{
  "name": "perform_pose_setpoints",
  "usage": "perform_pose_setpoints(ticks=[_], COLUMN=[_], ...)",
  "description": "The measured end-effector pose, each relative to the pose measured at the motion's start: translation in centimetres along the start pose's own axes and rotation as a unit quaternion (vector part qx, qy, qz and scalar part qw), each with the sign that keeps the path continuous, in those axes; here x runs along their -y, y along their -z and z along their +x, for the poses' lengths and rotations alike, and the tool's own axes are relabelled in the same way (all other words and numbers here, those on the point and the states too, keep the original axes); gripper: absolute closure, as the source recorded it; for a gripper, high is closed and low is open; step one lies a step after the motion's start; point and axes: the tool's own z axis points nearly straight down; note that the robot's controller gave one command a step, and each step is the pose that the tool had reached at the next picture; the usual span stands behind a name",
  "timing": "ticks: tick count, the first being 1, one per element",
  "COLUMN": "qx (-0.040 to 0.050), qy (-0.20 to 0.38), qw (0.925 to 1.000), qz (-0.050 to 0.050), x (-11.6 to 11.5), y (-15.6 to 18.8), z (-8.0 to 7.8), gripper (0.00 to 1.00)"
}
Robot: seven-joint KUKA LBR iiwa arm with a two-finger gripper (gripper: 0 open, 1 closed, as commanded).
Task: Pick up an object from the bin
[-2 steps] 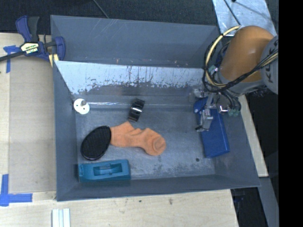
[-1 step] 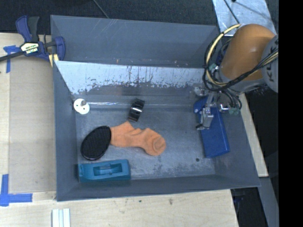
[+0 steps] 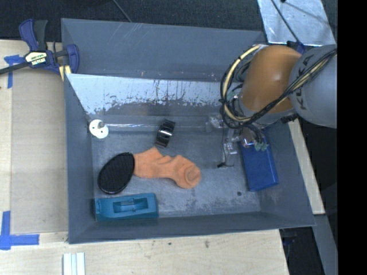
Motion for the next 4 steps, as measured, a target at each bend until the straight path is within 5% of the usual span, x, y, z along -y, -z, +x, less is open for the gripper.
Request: perform_pose_setpoints(ticks=[1,2,3,4], qx=[-0.0013,-0.0012,-0.001,0.0013], qy=[-0.023,0.085,-0.009,0.107], qw=[0.9997,0.9964,1.0,0.9942], qz=[-0.001,-0.001,-0.001,-0.001], x=[-2.0,-6.1,-10.7,-12.0], y=[0.8,0.8,-1.7,-2.7], z=[0.2,1.3,2.2,1.5], gripper=[0.0,0.0,0.0,1.0])
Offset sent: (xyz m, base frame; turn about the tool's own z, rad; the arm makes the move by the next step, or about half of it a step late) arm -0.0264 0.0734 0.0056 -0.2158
